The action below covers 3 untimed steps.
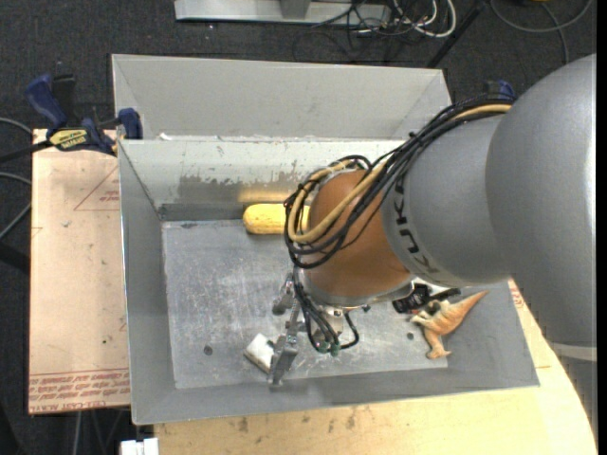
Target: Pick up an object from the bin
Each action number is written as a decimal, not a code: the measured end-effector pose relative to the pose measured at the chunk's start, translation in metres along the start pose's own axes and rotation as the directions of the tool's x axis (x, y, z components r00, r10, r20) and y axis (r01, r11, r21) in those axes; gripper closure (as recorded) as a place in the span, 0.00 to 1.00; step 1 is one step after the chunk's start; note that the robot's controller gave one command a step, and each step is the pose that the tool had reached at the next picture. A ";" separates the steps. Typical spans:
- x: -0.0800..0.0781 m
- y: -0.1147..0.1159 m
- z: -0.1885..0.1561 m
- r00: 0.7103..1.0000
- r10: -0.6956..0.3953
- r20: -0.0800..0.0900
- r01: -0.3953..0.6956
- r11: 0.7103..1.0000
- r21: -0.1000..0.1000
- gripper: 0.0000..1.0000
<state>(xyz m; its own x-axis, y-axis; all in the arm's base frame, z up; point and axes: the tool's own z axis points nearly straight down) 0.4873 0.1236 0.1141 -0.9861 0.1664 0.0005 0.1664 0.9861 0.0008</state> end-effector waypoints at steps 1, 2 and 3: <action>0.001 -0.001 0.035 1.000 0.026 0.004 -0.026 1.000 -0.002 0.00; 0.003 -0.001 0.040 1.000 0.021 0.012 -0.021 1.000 -0.006 1.00; 0.003 -0.001 0.040 1.000 0.021 0.012 -0.021 1.000 -0.006 1.00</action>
Offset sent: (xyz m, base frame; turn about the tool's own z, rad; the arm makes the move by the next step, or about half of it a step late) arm -0.0076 -0.0016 -0.0441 0.0194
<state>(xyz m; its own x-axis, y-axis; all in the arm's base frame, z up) 0.4838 0.1232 0.0737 -0.9823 0.1870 -0.0111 0.1870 0.9823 0.0066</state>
